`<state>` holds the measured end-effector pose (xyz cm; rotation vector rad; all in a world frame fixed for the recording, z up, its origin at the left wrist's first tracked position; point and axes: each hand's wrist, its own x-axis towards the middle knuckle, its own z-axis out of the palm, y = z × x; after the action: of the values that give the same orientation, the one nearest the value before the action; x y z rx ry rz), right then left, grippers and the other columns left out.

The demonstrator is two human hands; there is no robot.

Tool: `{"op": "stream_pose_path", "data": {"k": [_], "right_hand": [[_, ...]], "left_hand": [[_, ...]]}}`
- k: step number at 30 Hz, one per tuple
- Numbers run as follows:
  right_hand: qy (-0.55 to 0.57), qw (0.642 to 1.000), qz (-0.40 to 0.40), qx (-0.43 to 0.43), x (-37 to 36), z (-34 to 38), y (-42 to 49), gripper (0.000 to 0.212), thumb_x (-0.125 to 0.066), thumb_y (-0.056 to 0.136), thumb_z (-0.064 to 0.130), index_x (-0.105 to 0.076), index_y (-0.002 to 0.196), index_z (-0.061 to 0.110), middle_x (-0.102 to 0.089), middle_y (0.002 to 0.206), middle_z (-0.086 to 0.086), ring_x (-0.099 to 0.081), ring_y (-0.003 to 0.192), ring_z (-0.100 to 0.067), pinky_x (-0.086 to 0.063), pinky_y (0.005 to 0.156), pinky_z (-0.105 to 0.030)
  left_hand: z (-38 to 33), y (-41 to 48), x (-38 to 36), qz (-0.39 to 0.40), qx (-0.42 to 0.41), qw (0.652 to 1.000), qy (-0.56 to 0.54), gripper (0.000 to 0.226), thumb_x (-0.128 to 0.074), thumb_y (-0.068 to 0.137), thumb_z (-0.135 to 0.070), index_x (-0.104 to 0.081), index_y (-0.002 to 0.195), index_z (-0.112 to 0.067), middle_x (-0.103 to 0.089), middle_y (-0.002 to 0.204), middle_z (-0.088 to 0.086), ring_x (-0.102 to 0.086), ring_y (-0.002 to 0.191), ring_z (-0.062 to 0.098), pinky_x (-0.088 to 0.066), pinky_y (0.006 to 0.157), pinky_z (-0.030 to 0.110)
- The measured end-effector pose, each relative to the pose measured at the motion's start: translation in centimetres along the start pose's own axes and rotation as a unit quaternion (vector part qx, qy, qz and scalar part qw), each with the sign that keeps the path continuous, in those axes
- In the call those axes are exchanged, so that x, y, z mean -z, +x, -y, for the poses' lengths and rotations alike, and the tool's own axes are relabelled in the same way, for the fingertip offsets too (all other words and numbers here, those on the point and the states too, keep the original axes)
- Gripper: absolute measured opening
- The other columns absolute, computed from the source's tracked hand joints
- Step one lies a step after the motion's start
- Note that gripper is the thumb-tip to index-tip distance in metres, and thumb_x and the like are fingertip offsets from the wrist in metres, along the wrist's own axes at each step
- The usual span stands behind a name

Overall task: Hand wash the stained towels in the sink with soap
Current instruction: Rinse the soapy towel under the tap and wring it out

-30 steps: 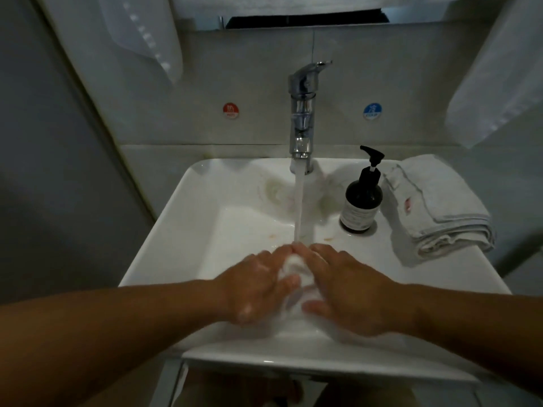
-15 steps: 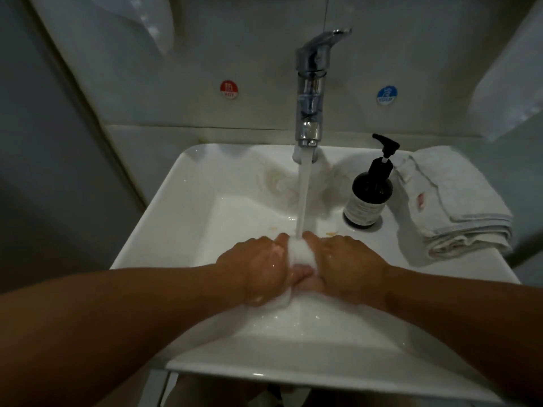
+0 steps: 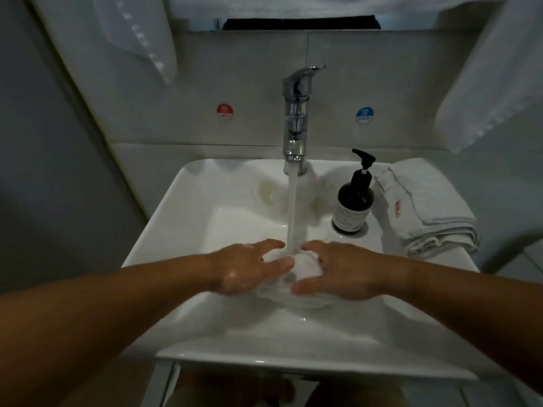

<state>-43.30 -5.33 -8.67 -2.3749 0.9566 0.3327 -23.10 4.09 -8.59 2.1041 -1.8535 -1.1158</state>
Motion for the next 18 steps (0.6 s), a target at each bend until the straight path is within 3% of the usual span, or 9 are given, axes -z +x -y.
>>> {"op": "stream_pose_path", "data": {"k": [2,4,8,12,15,18], "right_hand": [[-0.009,0.999,0.027,0.032,-1.1,0.0,-0.4,0.124,-0.069,0.063,0.085,-0.004,0.159,0.039,-0.036,0.158,0.006,-0.046,0.133,-0.016,-0.041,0.111,-0.035],[-0.048,0.998,0.008,0.038,-2.2,0.2,-0.4,0.131,-0.073,0.060,0.082,0.003,0.158,0.040,-0.031,0.160,0.005,-0.042,0.138,-0.019,-0.038,0.114,-0.036],[-0.041,0.996,-0.064,0.052,-3.5,-0.2,1.0,0.126,-0.071,0.052,0.089,-0.015,0.155,0.041,-0.046,0.145,0.008,-0.052,0.125,-0.016,-0.046,0.105,-0.036],[-0.063,0.993,-0.077,0.065,-3.2,0.2,2.4,0.097,-0.066,0.054,0.091,-0.041,0.135,0.044,-0.057,0.127,0.016,-0.058,0.108,-0.011,-0.051,0.094,-0.035],[-0.086,0.992,-0.069,0.064,-2.3,0.4,2.7,0.088,-0.060,0.060,0.094,-0.041,0.130,0.044,-0.060,0.124,0.014,-0.060,0.104,-0.012,-0.051,0.088,-0.032],[-0.112,0.990,-0.077,0.048,-1.7,0.7,2.6,0.089,-0.052,0.060,0.098,-0.044,0.130,0.044,-0.061,0.118,0.007,-0.056,0.095,-0.014,-0.046,0.081,-0.032]], "left_hand": [[0.4,0.1,-2.4,-0.047,-0.048,0.998,-0.010,0.084,-0.026,0.081,-0.092,-0.030,0.151,-0.047,-0.059,0.139,-0.001,-0.058,0.121,0.021,-0.047,0.107,0.040],[0.8,0.7,-4.2,-0.097,-0.050,0.994,0.019,0.086,-0.019,0.075,-0.093,-0.033,0.148,-0.048,-0.060,0.133,-0.002,-0.059,0.117,0.020,-0.048,0.104,0.039],[1.1,1.6,-4.9,-0.149,-0.046,0.984,0.089,0.077,-0.015,0.086,-0.082,-0.037,0.147,-0.041,-0.060,0.125,0.001,-0.060,0.110,0.022,-0.049,0.099,0.039],[1.2,3.1,-4.8,-0.147,-0.041,0.972,0.176,0.042,-0.033,0.104,-0.053,-0.040,0.140,-0.032,-0.059,0.120,0.002,-0.061,0.101,0.025,-0.053,0.087,0.039],[1.2,4.4,-4.2,-0.143,0.007,0.971,0.191,0.037,-0.043,0.094,-0.035,-0.045,0.130,-0.028,-0.063,0.113,0.004,-0.057,0.081,0.024,-0.047,0.070,0.032],[0.5,4.3,-3.0,-0.124,0.025,0.977,0.170,0.026,-0.059,0.091,-0.022,-0.053,0.116,-0.026,-0.064,0.104,0.003,-0.062,0.085,0.025,-0.052,0.073,0.035]]}}
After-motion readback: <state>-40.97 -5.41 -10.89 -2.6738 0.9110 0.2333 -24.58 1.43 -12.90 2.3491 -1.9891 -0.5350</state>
